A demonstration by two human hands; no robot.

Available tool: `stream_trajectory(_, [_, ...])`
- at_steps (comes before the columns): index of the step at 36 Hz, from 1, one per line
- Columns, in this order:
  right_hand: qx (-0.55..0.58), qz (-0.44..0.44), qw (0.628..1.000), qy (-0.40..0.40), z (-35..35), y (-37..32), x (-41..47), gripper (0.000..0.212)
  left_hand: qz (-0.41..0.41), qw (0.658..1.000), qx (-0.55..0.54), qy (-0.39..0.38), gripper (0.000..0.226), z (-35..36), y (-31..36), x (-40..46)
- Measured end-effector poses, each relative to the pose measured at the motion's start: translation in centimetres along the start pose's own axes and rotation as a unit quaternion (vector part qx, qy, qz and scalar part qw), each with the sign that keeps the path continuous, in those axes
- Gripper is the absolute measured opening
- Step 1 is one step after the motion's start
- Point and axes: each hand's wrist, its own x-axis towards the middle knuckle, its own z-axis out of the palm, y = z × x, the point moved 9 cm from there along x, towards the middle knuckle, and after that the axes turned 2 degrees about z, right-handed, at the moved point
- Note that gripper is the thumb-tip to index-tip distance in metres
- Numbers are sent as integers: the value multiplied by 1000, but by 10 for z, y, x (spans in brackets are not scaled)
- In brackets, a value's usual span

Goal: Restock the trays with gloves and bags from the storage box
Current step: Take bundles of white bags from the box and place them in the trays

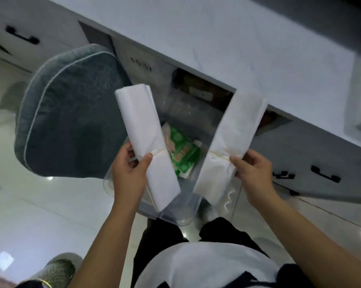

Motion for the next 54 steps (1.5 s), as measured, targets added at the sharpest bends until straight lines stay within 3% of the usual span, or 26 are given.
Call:
stream_trajectory(6, [51,-60,997,20,-73,-9,-20,24,36,999,6,-38,44,45,27,-45])
stream_trajectory(21, [182,-93,977,56,-328,46,-56,21,50,992,-10,-114,44,192,31,-208])
stream_trajectory(31, [222,-143,957,118,-462,16,-78,21,75,979,-6,-190,45,291,77,-254])
stream_trajectory(38, [219,-178,952,116,-499,-33,-58,20,93,967,-44,-235,31,349,131,-233])
stream_trajectory(43, [227,-179,950,120,-509,-64,-19,20,102,963,-16,-249,34,394,149,-185])
stream_trajectory(50, [199,-112,965,129,-501,-112,74,21,60,957,12,-285,47,466,153,-97])
stream_trajectory(54, [158,-74,979,110,-486,-143,134,19,27,952,25,-305,39,498,151,-52])
